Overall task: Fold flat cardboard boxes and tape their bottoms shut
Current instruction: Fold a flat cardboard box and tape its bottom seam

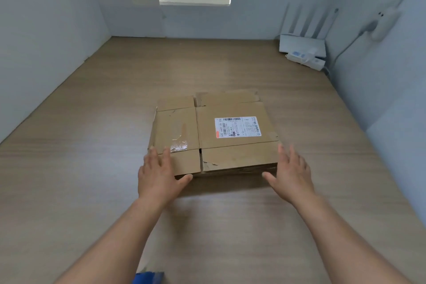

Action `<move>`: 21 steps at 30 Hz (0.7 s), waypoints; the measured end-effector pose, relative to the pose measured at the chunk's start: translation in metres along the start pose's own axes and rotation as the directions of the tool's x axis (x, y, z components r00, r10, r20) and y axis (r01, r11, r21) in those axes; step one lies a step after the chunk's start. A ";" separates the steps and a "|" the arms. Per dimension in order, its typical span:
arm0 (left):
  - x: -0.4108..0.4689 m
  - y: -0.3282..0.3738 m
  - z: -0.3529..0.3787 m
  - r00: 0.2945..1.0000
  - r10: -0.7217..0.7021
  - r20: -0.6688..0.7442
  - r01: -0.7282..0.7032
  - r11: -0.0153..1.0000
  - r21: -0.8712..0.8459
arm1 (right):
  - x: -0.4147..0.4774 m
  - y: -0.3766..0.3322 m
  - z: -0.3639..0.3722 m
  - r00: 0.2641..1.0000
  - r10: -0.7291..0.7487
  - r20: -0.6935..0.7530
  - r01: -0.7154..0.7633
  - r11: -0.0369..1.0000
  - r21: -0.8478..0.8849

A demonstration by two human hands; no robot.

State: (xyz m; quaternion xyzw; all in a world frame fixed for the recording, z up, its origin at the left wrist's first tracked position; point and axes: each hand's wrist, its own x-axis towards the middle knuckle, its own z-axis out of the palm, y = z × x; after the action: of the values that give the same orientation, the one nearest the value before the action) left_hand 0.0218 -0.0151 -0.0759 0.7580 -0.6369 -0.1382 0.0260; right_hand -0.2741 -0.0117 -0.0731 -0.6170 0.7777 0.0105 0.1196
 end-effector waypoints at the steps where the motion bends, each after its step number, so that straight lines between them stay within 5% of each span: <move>1: 0.004 0.000 0.002 1.000 -0.015 0.018 0.015 1.000 -0.001 | 0.007 0.002 0.002 1.000 0.020 0.015 -0.020 1.000 0.007; 6: 0.007 -0.004 0.005 0.998 -0.021 0.058 0.026 0.996 -0.088 | 0.011 0.001 0.012 0.999 0.027 -0.048 -0.025 0.999 0.042; 11: -0.015 -0.011 -0.013 0.999 0.029 -0.037 -0.034 0.992 -0.124 | -0.012 -0.004 0.003 0.990 0.054 -0.129 -0.011 0.950 0.312; 17: -0.045 -0.013 -0.055 0.962 0.025 -0.273 -0.138 0.904 -0.404 | -0.050 -0.015 -0.020 0.912 0.242 -0.332 0.103 0.648 0.755; 21: -0.073 -0.009 -0.083 0.960 0.013 -0.279 -0.191 0.762 -0.619 | -0.063 -0.020 -0.039 0.928 0.330 -0.171 -0.015 0.492 0.871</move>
State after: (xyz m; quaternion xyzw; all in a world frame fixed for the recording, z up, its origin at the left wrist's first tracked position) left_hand 0.0399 0.0464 0.0147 0.6787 -0.5831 -0.2454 0.3730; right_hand -0.2479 0.0376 -0.0204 -0.3873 0.7471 -0.4614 0.2810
